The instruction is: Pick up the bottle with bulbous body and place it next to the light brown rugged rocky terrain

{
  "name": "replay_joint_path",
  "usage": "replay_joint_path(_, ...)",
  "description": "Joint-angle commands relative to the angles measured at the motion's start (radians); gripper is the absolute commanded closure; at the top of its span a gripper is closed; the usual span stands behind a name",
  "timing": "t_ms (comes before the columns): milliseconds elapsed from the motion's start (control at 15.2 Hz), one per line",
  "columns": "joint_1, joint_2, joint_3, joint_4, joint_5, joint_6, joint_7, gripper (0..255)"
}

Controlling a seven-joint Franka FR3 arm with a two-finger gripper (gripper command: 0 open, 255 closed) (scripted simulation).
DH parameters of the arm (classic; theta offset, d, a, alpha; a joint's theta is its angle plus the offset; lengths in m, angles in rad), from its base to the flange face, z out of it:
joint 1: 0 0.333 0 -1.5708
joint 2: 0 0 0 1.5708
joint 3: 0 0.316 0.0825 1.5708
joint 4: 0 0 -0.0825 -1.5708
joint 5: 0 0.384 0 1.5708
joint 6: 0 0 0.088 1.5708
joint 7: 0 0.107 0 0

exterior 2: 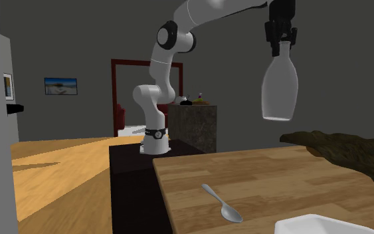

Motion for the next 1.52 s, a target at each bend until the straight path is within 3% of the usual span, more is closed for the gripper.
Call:
replay_joint_path(0, 0.003, 0.004, 0.001, -0.022, -0.001, 0.027, 0.007, 255)
replay_joint_path(660, -0.013, -0.047, 0.0, -0.236, 0.009, 0.191, 0.007, 255)
replay_joint_path(1452, -0.022, -0.059, -0.002, -0.415, 0.01, 0.358, 0.01, 255)
